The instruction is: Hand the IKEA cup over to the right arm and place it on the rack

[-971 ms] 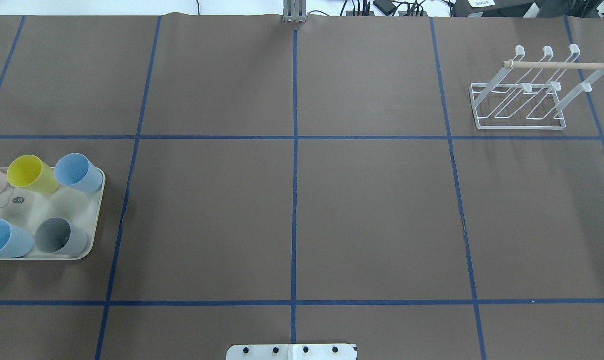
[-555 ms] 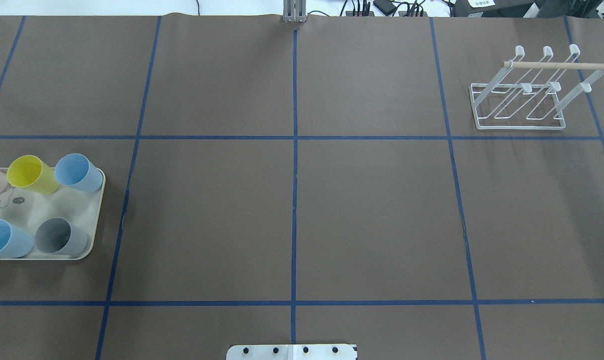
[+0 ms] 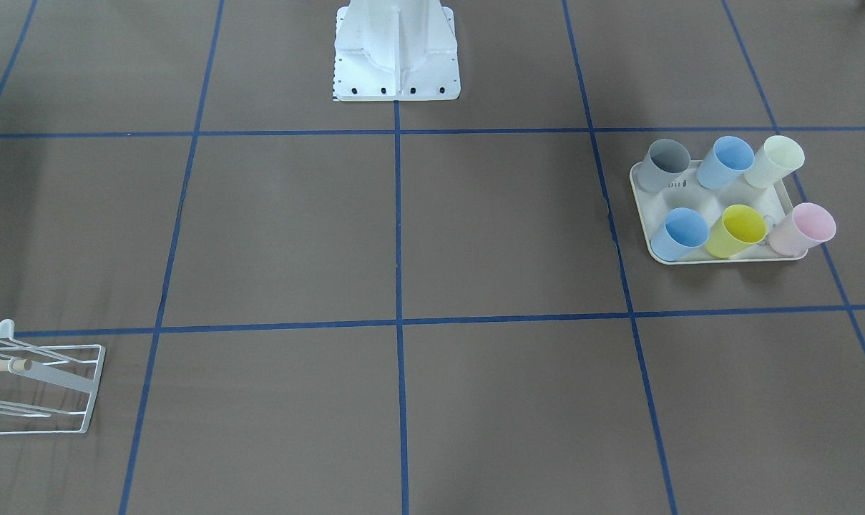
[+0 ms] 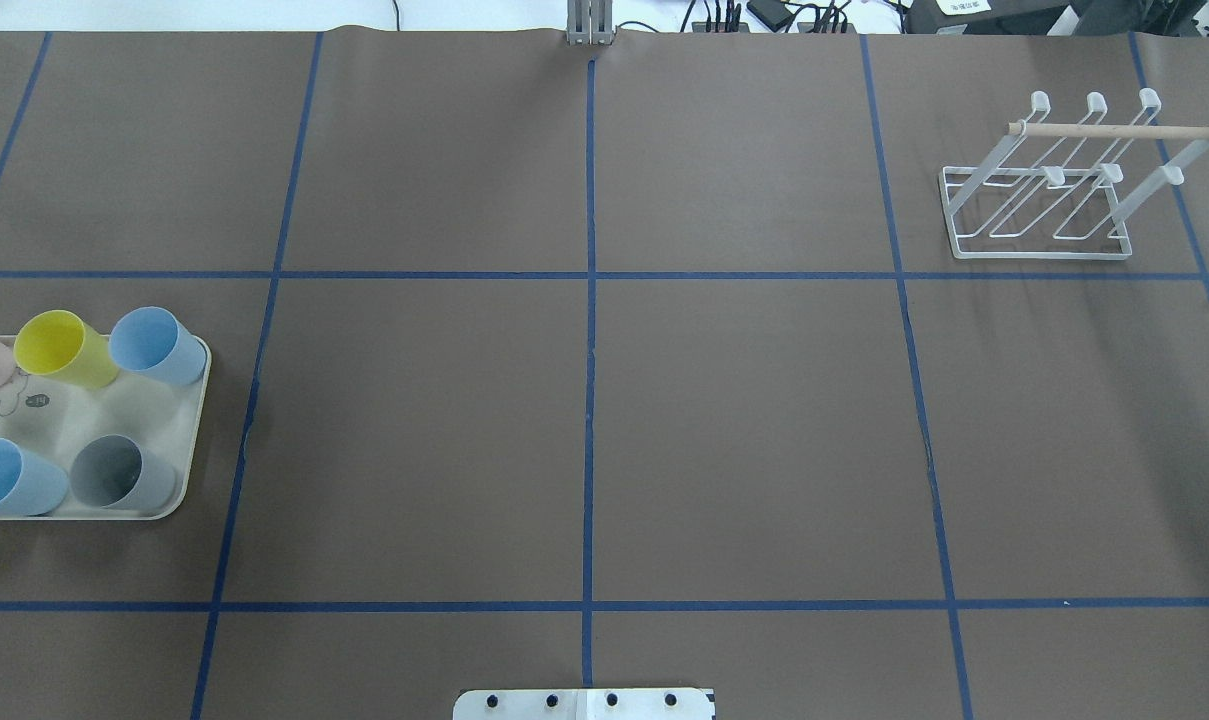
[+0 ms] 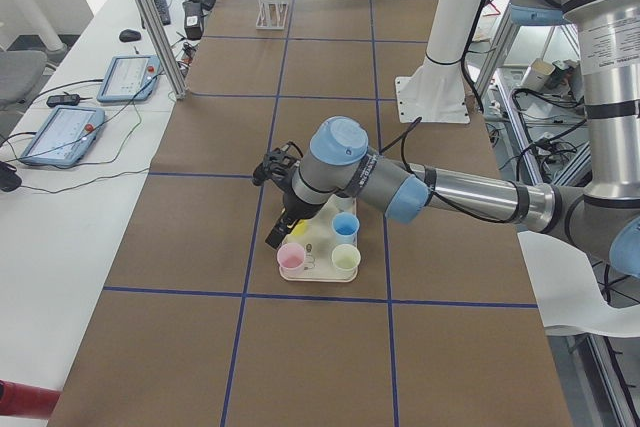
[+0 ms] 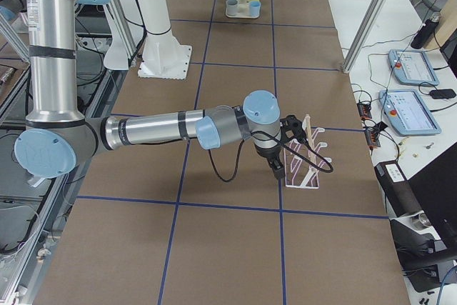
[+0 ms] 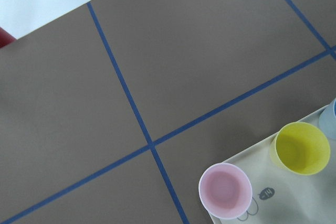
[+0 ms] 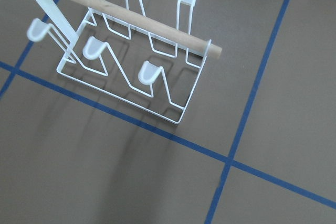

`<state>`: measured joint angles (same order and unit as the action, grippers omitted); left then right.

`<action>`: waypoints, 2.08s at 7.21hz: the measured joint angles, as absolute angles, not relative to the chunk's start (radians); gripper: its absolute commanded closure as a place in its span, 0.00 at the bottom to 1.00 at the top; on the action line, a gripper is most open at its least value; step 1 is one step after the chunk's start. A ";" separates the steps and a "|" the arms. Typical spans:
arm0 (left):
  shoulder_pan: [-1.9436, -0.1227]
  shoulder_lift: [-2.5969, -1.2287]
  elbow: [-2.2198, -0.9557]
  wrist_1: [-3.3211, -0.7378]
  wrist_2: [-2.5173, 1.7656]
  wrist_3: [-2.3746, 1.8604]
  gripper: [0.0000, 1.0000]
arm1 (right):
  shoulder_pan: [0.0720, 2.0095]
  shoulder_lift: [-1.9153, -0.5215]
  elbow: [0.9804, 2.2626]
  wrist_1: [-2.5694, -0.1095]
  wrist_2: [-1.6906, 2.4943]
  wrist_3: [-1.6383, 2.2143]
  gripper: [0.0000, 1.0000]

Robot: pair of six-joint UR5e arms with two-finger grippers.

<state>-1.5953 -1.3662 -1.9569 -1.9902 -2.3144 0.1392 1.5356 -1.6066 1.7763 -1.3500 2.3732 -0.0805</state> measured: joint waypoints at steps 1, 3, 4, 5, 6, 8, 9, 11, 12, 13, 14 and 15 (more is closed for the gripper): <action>-1.595 -1.390 -1.937 -2.013 -2.319 0.139 0.00 | 1.520 -1.612 1.784 -1.311 2.384 -0.037 0.00; -1.595 -1.412 -1.909 -2.048 -2.323 0.100 0.00 | 1.468 -1.617 1.827 -1.235 2.396 0.034 0.01; -1.581 -1.410 -1.889 -2.094 -2.323 0.076 0.00 | 1.415 -1.616 1.849 -1.175 2.392 0.084 0.01; -1.552 -1.406 -1.839 -2.159 -2.323 0.064 0.00 | 1.348 -1.613 1.862 -1.101 2.387 0.156 0.01; -1.513 -1.405 -1.758 -2.250 -2.320 0.043 0.00 | 1.274 -1.611 1.874 -1.021 2.378 0.265 0.01; -1.431 -1.405 -1.610 -2.453 -2.303 -0.080 0.00 | 1.116 -1.609 1.903 -0.919 2.299 0.455 0.01; -1.378 -1.404 -1.554 -2.548 -2.270 -0.155 0.00 | 1.061 -1.609 1.915 -0.904 2.257 0.503 0.01; -1.301 -1.405 -1.487 -2.653 -2.211 -0.264 0.00 | 1.021 -1.609 1.924 -0.897 2.228 0.532 0.01; -1.278 -1.404 -1.465 -2.675 -2.201 -0.285 0.00 | 1.016 -1.609 1.924 -0.895 2.226 0.534 0.01; -1.258 -1.404 -1.441 -2.697 -2.178 -0.297 0.00 | 1.014 -1.610 1.925 -0.894 2.225 0.535 0.01; -1.238 -1.406 -1.420 -2.714 -2.142 -0.305 0.03 | 1.013 -1.610 1.925 -0.893 2.224 0.535 0.01; -1.225 -1.408 -1.407 -2.726 -2.117 -0.309 0.19 | 1.013 -1.610 1.925 -0.893 2.224 0.535 0.01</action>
<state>-1.2246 -1.4080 -1.4071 -2.7260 -2.1173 -0.3090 1.0127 -1.6098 1.9251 -0.8929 2.2243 0.5353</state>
